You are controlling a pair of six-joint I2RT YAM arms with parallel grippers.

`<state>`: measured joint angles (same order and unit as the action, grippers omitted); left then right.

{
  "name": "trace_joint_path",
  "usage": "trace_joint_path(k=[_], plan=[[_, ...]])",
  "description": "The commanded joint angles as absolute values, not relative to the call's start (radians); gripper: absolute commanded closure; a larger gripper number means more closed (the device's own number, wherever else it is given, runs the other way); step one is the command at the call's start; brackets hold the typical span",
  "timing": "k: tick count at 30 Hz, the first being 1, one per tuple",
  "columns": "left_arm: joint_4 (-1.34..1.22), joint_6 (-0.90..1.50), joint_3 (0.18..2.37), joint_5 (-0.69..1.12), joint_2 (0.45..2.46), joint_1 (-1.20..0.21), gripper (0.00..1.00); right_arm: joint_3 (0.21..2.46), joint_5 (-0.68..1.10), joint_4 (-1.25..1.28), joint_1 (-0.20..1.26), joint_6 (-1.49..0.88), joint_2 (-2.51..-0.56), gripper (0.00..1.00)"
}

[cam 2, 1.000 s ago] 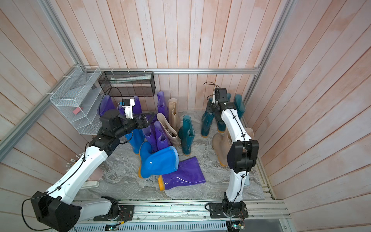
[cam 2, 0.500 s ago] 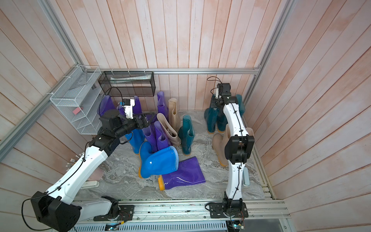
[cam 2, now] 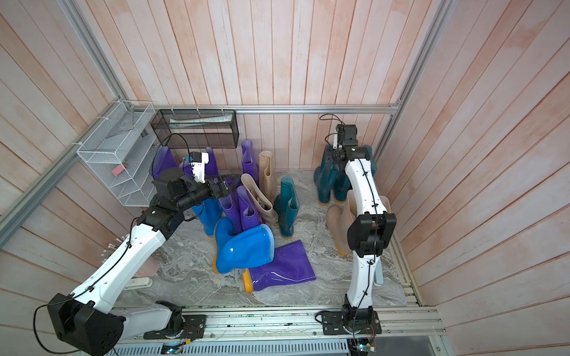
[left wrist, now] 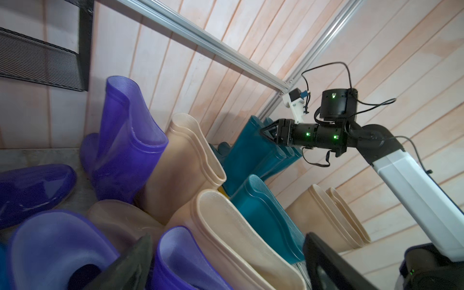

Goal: Match and arrange rain boots in pairs
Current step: Adjust the rain boot at the center of the board, then pick up the rain boot at the center of the board.

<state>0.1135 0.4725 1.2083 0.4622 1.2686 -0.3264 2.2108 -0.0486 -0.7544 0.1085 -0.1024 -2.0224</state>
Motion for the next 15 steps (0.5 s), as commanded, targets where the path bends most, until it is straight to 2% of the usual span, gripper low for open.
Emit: trace_joint_path(k=[1,5,9,12,15], plan=[[0.093,0.484,1.245,0.604,1.301,-0.336,0.05,2.115,-0.150,-0.680,0.174,-0.117,-1.848,0.42],[0.102,0.457,1.247,0.601,1.299,-0.368,0.05,1.883,-0.238,-0.581,0.298,-0.128,-1.652,0.38],[0.107,0.450,1.246,0.578,1.292,-0.380,0.04,1.621,-0.165,-0.456,0.443,-0.170,-1.466,0.28],[0.104,0.455,1.243,0.574,1.292,-0.381,0.05,1.514,-0.077,-0.453,0.518,-0.211,-1.406,0.26],[0.104,0.457,1.242,0.574,1.291,-0.385,0.05,1.442,-0.089,-0.457,0.562,-0.228,-1.381,0.24]])
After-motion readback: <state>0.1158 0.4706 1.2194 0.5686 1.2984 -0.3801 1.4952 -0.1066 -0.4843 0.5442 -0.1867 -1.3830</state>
